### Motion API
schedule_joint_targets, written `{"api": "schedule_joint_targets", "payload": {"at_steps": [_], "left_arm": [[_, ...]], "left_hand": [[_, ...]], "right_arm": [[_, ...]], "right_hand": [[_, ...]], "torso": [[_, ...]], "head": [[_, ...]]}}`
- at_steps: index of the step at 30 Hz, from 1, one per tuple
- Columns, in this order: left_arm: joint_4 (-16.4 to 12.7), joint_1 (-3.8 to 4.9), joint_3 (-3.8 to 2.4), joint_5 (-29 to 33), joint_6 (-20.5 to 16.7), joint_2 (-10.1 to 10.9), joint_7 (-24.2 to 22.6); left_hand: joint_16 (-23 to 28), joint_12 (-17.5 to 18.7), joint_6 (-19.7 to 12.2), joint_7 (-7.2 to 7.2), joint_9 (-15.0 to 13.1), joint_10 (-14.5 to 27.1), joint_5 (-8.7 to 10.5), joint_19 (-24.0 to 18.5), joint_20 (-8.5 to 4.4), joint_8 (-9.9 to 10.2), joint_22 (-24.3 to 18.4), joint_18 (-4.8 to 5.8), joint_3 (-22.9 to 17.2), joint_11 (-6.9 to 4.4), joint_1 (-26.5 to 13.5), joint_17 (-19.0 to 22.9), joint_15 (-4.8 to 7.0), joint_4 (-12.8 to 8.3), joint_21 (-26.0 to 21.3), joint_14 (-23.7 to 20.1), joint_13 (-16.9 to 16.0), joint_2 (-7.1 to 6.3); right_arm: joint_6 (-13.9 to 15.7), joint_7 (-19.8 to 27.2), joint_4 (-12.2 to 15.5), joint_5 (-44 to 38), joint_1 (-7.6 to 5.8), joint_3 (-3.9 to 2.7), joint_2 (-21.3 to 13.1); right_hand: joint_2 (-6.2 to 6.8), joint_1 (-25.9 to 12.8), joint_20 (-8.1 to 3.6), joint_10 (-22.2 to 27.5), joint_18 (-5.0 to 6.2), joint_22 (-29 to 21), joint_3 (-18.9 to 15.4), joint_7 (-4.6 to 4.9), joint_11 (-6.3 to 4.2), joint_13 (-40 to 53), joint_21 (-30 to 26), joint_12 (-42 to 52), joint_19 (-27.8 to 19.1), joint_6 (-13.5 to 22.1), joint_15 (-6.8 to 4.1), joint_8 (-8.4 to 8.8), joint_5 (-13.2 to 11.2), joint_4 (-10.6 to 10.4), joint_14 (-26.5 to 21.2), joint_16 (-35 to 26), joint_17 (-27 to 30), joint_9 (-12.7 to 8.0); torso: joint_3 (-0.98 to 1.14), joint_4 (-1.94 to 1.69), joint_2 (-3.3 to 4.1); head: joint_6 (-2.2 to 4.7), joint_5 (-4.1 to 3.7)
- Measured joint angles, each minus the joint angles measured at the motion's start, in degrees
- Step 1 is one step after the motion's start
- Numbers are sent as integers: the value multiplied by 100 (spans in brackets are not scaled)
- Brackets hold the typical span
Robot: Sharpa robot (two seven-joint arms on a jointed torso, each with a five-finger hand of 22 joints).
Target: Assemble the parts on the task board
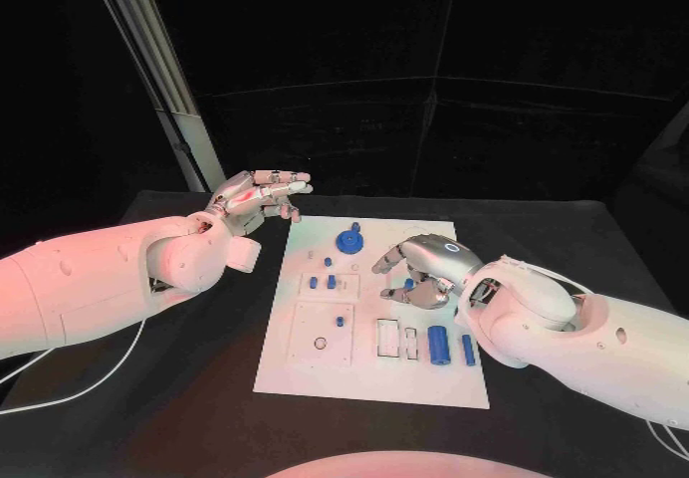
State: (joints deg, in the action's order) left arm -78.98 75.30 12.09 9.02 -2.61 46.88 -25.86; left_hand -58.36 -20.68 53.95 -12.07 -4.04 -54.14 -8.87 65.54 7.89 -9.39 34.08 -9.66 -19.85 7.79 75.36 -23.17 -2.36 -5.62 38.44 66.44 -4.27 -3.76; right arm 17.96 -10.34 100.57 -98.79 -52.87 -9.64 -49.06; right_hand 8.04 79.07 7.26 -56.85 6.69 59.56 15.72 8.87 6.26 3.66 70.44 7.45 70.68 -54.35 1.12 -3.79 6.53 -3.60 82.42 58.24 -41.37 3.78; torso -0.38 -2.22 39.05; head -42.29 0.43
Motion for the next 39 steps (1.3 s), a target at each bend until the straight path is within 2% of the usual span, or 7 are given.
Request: {"api": "schedule_joint_targets", "payload": {"at_steps": [2, 5, 15, 23, 27, 30, 39], "left_arm": [[-2, 0, 1, -7, 2, 2, 0], [-5, -1, 1, -12, 5, 3, 0], [2, -2, 3, -22, 14, 5, 0], [5, -2, 4, -28, 27, 0, 0], [5, -2, 4, -29, 31, 2, 2], [7, -2, 4, -30, 33, 3, 2], [11, -2, 4, -32, 37, 4, 5]], "left_hand": [[0, 0, 0, 0, 0, 0, 0, 0, 0, 0, 0, 0, 0, 0, 0, 0, 0, 0, 0, 0, 0, 0], [0, 0, 0, 0, 0, 0, 0, 0, 0, 0, 0, 0, 0, 0, 0, 0, 0, 0, 0, 0, 0, 0], [0, 0, 0, 0, 0, 0, 0, 0, 0, 0, -4, 0, 0, 0, 0, -1, 0, 0, 0, 0, -1, 0], [0, 0, 0, 0, 0, 0, 0, 0, 0, 0, -4, 0, 0, 0, 0, -1, 0, 0, 0, 0, -1, 0], [0, 0, 0, 0, 0, 0, 0, 0, 0, 0, -4, 0, 0, 0, 0, -1, 0, 0, 0, 0, -2, 0], [0, 0, 0, 0, 0, 0, 0, 0, 0, 0, -4, 0, 0, 0, 0, -1, 0, 0, 0, 0, -2, 0], [0, 0, 0, 0, 0, 0, 0, 0, 0, 0, -3, 0, 0, 0, 0, -2, 0, 0, 0, 0, -2, 0]], "right_arm": [[-46, -55, -7, 24, -22, -43, -84], [-138, -140, -19, 48, -32, -68, -167], [-598, -360, -51, 77, -41, -89, -254], [-798, -472, -174, 46, -41, -91, -195], [-855, -510, -206, 0, -41, -92, -172], [-896, -527, -214, -25, -41, -92, -169], [-1018, -564, -220, -83, -41, -93, -163]], "right_hand": [[-1, 1, 0, 92, 0, -24, -129, -36, 9, 0, -12, -3, 0, 48, 0, 0, 0, -22, 0, -1, 24, 0], [6, 7, 0, 138, 0, -34, -253, -66, -1, 0, -12, -3, 0, 79, 0, 0, 0, -53, 0, -1, 33, 0], [-15, 63, 0, 138, 1, -29, -362, -73, -1, 8, -12, 47, 0, 86, 0, 0, 0, -82, 0, -1, 7, 1], [-217, 266, 0, 138, 1, -41, -383, -75, -1, 8, -37, 142, 0, 44, 0, 1, 29, -104, 0, -1, 45, 8], [-304, 353, 0, 29, 0, -22, -314, -84, -22, 8, -37, 236, 0, -53, -1, 1, -7, -61, 0, 39, 34, 14], [-358, 407, -54, -123, 0, 93, -202, -56, -54, 8, 35, 298, 79, -159, -41, 1, -50, -71, 40, 135, -74, 20], [-348, 441, -74, -393, 0, 352, 41, -18, -99, -4, 217, 320, 233, -380, -82, -21, -50, -99, 82, 333, -291, 26]], "torso": [[-1, -1, 0], [-3, -7, 0], [-7, -15, 5], [-7, -20, 7], [-6, -21, 7], [-4, -21, 8], [-2, -14, 9]], "head": [[18, -20], [41, -51], [70, -102], [81, -110], [82, -109], [72, -98], [53, -88]]}}
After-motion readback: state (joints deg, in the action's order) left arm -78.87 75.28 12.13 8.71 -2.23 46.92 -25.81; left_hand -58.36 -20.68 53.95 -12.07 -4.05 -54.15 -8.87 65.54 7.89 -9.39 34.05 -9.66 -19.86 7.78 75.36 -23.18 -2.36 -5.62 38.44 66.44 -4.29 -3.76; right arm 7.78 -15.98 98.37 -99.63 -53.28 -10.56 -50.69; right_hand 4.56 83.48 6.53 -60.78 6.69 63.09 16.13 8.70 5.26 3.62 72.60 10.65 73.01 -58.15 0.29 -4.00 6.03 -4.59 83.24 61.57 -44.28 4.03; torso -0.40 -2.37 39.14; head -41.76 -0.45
